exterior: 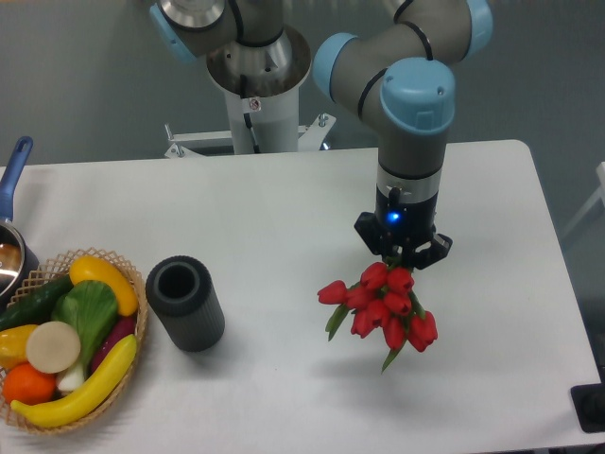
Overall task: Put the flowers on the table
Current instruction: 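Lower the red tulip bunch held in the gripper toward the table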
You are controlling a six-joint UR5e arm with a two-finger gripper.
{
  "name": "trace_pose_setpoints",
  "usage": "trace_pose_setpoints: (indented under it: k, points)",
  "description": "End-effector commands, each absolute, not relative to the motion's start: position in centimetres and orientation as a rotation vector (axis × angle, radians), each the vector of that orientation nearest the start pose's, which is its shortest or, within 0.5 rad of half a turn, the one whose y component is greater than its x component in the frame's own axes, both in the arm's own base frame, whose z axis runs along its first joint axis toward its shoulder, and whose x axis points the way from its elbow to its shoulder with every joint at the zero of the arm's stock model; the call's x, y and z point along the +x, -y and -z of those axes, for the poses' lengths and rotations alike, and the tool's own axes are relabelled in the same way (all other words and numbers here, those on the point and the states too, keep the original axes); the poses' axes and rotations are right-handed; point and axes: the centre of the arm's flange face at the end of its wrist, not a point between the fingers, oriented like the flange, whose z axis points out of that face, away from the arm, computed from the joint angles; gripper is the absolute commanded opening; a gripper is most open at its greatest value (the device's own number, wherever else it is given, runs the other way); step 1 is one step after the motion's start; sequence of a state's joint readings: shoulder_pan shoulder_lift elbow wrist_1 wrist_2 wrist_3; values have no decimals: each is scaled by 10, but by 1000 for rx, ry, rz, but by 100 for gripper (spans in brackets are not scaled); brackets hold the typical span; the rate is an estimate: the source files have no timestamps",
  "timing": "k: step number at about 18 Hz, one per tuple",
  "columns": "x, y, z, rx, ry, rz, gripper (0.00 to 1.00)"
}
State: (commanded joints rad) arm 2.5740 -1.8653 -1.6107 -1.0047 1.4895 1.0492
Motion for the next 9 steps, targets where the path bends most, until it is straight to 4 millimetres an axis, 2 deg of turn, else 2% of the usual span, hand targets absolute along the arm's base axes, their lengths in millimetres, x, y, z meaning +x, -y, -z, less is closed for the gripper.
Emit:
trace_pose_setpoints:
  k: [6,9]
  points:
    - [-439,-453,-359,-2951,-92,-211,2]
    - [-433,-465,-340,-2966,-120,-172,3]
